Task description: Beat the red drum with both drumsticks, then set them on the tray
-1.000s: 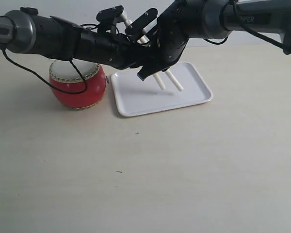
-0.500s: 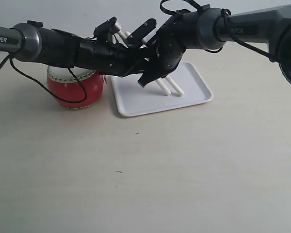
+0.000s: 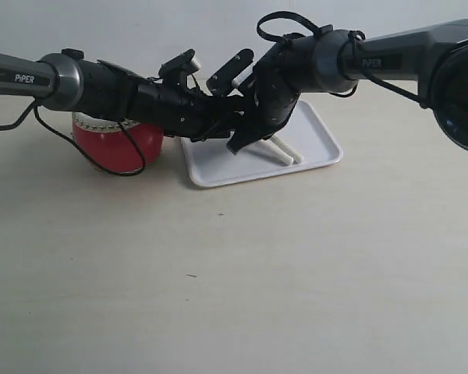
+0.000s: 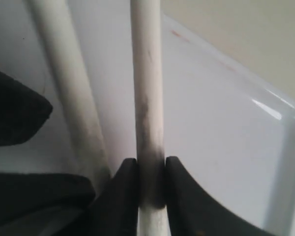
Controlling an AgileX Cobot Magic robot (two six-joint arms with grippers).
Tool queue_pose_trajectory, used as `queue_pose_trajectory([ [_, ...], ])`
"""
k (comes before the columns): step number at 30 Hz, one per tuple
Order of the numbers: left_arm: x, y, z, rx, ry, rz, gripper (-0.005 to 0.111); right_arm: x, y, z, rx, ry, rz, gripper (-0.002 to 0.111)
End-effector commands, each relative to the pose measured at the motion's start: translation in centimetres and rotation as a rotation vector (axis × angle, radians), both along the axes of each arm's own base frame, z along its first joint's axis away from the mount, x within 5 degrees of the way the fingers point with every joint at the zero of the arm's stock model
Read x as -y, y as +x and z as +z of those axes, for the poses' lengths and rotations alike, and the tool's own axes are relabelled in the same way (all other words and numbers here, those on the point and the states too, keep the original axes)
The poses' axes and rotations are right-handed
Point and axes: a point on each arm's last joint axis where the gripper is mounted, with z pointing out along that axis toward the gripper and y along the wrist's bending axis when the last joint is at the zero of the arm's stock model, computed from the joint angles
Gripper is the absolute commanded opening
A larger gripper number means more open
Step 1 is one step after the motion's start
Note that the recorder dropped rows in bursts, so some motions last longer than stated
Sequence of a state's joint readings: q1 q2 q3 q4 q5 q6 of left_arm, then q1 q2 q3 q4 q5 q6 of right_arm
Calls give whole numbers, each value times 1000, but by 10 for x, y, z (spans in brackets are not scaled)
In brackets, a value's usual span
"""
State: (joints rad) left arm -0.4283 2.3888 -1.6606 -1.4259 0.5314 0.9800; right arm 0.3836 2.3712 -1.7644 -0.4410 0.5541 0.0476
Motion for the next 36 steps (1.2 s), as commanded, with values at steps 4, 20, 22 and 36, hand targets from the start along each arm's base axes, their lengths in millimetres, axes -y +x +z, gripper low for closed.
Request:
queue_pose_trajectory([
  [4,6,-2,6,-1,-14,-20,36,-9,-2,-8,-3,18,22,13],
  [20,8,-4,6,-8,-24,-46,37,-8,-3,-18,-32,1,20,32],
  [22,9,-5,7,-15,-33,-61,37,-7,-3,-14,-48,-9,3,40],
  [36,14,-31,101,53,-177,-262,8,-26,-18,71,-74,169,-31,28],
])
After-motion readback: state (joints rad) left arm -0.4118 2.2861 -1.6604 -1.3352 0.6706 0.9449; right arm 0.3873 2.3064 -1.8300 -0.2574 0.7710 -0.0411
